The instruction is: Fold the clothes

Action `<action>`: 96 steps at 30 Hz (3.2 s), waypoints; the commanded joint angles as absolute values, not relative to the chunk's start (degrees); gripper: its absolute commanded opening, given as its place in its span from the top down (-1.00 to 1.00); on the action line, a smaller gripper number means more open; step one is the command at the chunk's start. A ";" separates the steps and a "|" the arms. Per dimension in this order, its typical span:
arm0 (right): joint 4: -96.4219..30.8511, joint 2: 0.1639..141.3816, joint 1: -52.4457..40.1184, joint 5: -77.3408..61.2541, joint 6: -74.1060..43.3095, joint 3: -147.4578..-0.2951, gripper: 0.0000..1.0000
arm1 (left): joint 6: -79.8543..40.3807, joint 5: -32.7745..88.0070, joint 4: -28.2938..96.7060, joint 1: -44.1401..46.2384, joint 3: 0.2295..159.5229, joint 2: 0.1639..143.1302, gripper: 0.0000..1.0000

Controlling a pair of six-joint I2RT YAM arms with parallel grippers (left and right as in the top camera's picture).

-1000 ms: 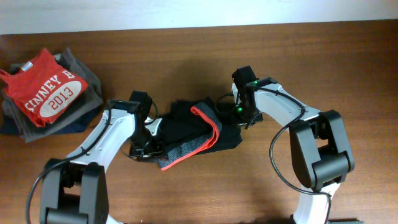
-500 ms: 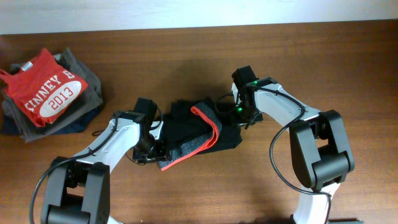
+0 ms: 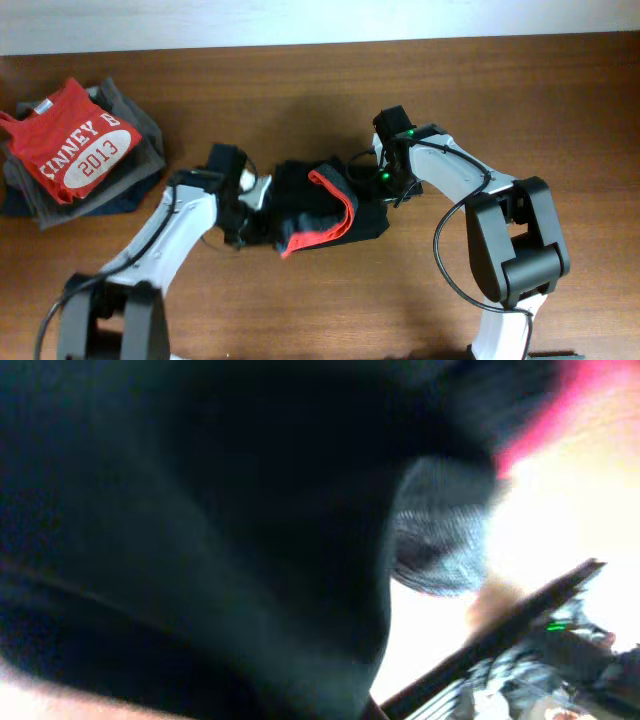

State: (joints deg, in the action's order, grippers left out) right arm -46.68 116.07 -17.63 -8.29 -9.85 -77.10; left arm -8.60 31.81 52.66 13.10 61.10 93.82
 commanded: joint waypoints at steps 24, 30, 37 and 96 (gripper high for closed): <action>-46.46 120.09 -18.00 -8.38 -9.43 -75.85 0.62 | -14.39 40.77 36.36 16.01 73.41 100.05 0.99; -46.39 120.09 -18.00 -8.38 -9.45 -75.85 0.70 | -15.70 40.75 33.61 16.88 73.41 100.16 0.99; -45.34 119.92 -17.89 -8.23 -11.99 -75.88 0.83 | -16.12 39.11 29.30 17.23 73.41 100.18 0.84; -50.74 101.34 -3.66 -5.32 -16.80 -75.88 0.67 | -18.02 39.51 29.08 28.42 75.68 100.53 0.99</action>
